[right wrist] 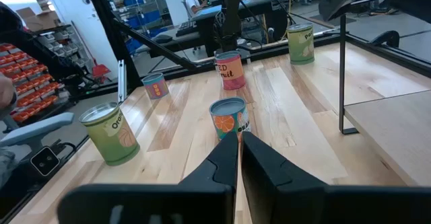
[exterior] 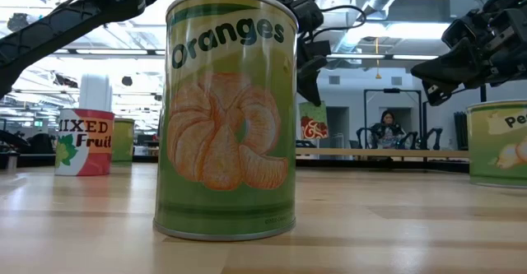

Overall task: Pick and place cans onto a shelf
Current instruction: Put the canned spaghetti sauce on the shelf

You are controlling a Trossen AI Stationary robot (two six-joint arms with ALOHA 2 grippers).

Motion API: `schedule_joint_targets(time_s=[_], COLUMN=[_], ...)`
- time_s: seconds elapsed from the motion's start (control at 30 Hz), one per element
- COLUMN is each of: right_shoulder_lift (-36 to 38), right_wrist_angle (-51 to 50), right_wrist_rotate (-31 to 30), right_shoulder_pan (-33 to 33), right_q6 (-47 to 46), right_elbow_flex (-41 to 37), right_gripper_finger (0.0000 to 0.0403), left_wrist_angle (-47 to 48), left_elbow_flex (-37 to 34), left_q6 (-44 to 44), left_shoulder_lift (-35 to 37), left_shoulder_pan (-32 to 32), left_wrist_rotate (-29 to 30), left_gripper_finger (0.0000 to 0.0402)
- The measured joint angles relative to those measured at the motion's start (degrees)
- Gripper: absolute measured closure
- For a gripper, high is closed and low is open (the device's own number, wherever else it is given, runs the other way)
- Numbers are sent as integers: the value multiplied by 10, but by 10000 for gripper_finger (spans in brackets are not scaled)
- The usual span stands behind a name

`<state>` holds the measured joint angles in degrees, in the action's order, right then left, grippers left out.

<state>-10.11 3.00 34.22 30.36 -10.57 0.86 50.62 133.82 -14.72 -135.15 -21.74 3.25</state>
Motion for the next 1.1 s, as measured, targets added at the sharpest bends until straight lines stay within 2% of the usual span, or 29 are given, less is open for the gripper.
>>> schedule_joint_targets(time_s=[0.43, 0.57, 0.8, 1.1], right_shoulder_lift=[0, 0, 0, 0], right_wrist_angle=[0, 0, 0, 0], right_wrist_rotate=[0, 0, 0, 0], right_shoulder_pan=[0, 0, 0, 0], right_q6=[0, 0, 0, 0], right_elbow_flex=[0, 0, 0, 0], right_gripper_finger=[360, 360, 360, 360], left_wrist_angle=[-4, 0, -8, -17], left_elbow_flex=[0, 0, -17, -22], left_q6=[-1, -1, -3, -3], left_shoulder_lift=[0, 0, 2, 2], left_shoulder_pan=[1, 1, 4, 6], left_wrist_rotate=[-6, -27, -30, -29], left_gripper_finger=[388, 384, 395, 370])
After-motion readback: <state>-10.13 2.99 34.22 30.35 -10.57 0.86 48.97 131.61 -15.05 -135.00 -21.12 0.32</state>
